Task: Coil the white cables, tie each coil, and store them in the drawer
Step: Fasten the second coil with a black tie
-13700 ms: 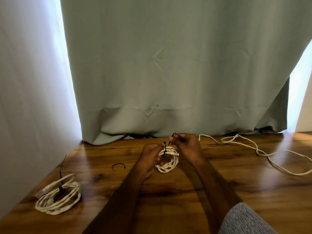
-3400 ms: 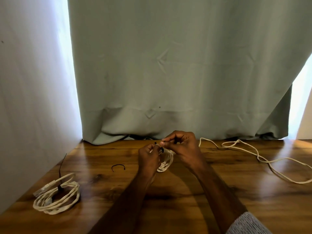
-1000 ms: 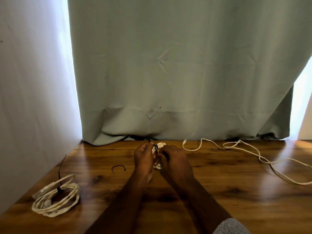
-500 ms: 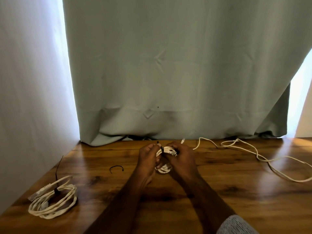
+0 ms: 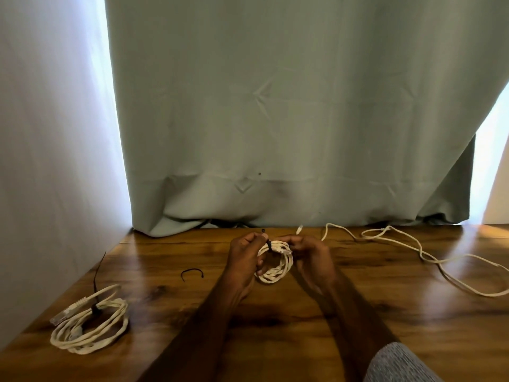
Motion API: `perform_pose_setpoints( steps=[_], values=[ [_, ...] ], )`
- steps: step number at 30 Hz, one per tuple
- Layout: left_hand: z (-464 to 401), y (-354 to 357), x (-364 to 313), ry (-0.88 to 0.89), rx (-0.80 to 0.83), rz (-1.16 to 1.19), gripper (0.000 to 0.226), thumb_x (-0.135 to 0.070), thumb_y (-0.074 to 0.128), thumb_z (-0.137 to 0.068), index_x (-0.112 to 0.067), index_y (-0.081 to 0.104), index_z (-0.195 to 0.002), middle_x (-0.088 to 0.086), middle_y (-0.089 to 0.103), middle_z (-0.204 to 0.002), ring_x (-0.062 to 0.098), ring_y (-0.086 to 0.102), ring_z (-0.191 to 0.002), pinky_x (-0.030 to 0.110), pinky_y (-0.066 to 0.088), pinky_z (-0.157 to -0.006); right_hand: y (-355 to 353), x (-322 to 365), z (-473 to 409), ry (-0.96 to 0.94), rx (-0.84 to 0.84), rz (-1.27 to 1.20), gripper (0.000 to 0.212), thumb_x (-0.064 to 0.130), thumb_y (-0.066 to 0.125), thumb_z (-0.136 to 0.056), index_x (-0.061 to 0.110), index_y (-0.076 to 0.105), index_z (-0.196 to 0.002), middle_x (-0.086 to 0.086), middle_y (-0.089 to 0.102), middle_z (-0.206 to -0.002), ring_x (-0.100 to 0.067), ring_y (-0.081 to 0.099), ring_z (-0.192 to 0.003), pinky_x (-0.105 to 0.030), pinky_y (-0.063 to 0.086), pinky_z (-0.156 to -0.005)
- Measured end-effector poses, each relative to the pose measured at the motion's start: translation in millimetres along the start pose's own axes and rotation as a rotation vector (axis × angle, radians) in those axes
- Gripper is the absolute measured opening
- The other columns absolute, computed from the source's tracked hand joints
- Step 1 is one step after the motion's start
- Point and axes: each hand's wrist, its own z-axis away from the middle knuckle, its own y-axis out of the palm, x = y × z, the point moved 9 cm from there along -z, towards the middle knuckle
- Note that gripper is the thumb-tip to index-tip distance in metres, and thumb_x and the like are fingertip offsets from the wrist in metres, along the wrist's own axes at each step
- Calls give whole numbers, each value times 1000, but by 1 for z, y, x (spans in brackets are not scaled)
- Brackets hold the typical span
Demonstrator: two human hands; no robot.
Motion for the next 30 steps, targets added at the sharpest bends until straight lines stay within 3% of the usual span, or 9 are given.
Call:
perform_pose_setpoints(
  steps=[4,6,8,13,17,20,24,28,30],
  values=[
    [1,9,3,-4,57,-15,22,-10,58,-97,-8,62,-75,0,50,-46,8,34,-35,16,26,-38,-9,-16,0,187,-97,-144,44,23,54,-93,-16,69,-106,-34,69,-108,-45,66,-102,-53,50,-101],
    [3,15,5,-8,102,-47,22,-10,58,-97,-7,65,-77,1,54,-50,8,35,-36,16,26,-39,-9,-25,1,270,-107,-155,38,11,64,-85,-16,67,-112,-35,64,-121,-46,62,-114,-58,45,-109],
    [4,18,7,-11,140,-88,22,-11,57,-97,-7,67,-78,2,57,-53,9,36,-38,18,27,-40,-12,-25,3,324,-114,-165,36,-2,62,-77,-16,68,-109,-35,64,-120,-44,65,-108,-56,46,-108],
    [5,20,5,31,187,-203,23,-14,59,-97,-6,70,-78,16,54,-61,12,37,-39,19,30,-40,-25,-19,7,379,-166,-65,23,-12,56,-86,-11,71,-103,-27,73,-101,-35,72,-86,-48,61,-84],
    [7,29,3,92,234,-317,24,-16,57,-99,-5,69,-82,10,54,-53,14,43,-39,20,36,-42,-31,-20,8,417,-207,106,18,-5,63,-86,-10,72,-101,-28,72,-107,-42,70,-100,-56,53,-100],
    [7,36,1,143,284,-358,22,-13,54,-100,0,68,-88,9,62,-59,20,56,-50,30,50,-55,-35,-6,5,300,-263,294,12,0,65,-87,-3,76,-91,-23,76,-94,-40,72,-91,-55,58,-91],
    [-4,28,-5,224,242,-443,22,-13,60,-96,-17,74,-80,5,73,-84,29,70,-87,45,55,-83,-24,25,6,4,-329,513,15,0,70,-87,12,71,-77,-8,74,-77,-23,70,-75,-32,57,-66],
    [-3,23,-8,289,157,-526,19,-12,61,-95,-14,76,-85,0,75,-84,14,69,-84,37,53,-80,-5,47,12,-248,-395,862,18,6,70,-88,19,69,-76,6,69,-74,-4,64,-68,-9,42,-55],
    [0,24,-7,321,108,-520,19,-18,60,-94,-15,76,-84,1,74,-82,17,69,-81,41,53,-76,-2,53,17,-328,-448,895,14,5,68,-89,15,73,-81,4,69,-76,-3,63,-69,-13,43,-58]
  ],
)
